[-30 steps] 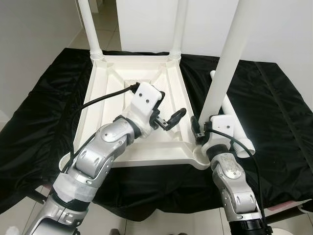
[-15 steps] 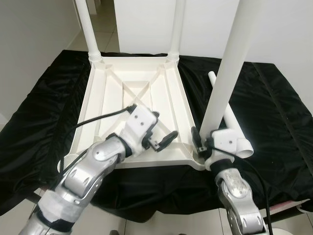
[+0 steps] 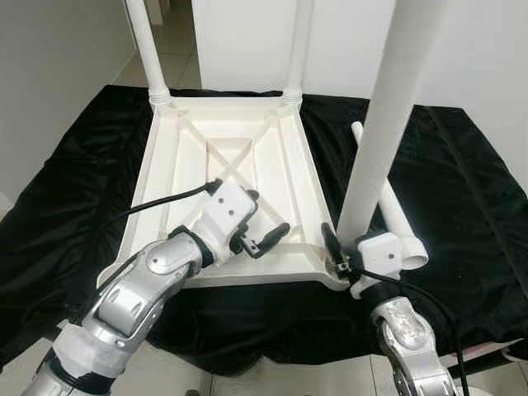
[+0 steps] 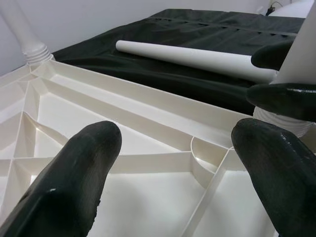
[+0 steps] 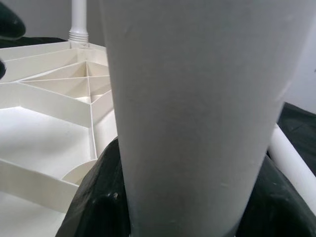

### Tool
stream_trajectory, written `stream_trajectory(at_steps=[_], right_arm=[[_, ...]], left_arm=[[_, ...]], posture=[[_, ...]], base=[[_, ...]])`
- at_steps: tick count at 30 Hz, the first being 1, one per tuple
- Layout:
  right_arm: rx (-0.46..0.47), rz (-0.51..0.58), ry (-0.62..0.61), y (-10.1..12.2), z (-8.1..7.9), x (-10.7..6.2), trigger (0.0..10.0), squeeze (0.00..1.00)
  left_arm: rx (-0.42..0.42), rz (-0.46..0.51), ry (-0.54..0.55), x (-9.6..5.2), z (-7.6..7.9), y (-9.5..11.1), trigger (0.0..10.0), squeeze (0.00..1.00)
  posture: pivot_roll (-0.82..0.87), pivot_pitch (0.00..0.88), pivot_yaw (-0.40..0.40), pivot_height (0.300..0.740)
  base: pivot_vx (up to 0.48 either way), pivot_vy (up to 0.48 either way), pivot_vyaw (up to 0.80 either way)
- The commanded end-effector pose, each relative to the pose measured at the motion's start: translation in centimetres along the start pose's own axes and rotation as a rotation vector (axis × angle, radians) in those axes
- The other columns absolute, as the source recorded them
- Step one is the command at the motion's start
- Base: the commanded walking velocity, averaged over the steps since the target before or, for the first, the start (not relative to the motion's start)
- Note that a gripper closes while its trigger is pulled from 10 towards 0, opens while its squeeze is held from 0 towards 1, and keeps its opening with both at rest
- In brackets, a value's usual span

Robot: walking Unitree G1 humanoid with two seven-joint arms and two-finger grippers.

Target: Building children table

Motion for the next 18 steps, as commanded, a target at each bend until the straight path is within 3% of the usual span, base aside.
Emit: stream_trajectory(at_steps=[1, 10, 18], right_arm=[[-0.003, -0.139, 0.045, -3.5, -0.8, -1.2, 10.0, 0.00], [0.003, -0.110, 0.145, -3.4, -2.4, -2.1, 10.0, 0.00], [0.041, -0.098, 0.158, -3.3, -2.8, -2.3, 10.0, 0.00]], left_arm=[[0.017, 0.022, -0.126, -0.3, 1.2, 0.6, 10.0, 0.00], [0.017, 0.027, -0.117, -0.4, 0.9, 0.8, 10.0, 0.00], [0.015, 0.028, -0.114, -0.3, 0.8, 0.9, 10.0, 0.00]], posture=[[-0.03, 0.112, 0.019, 0.740], [-0.03, 0.120, 0.020, 0.740], [-0.03, 0.123, 0.024, 0.740]], base=[[0.000, 0.000, 0.00], [0.000, 0.000, 0.00], [0.000, 0.000, 0.00]])
Point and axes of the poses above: a point about 5 cm out from each wrist's last joint towards the gripper, its own x axis pointing out of the wrist towards the gripper, its own y axis along the axis of the wrist's last joint, z = x × y, the point moved 6 cm from there along x, pointing out of the wrist towards the gripper, and after that the axes turned 4 degrees about x, right-handed, at the moved point
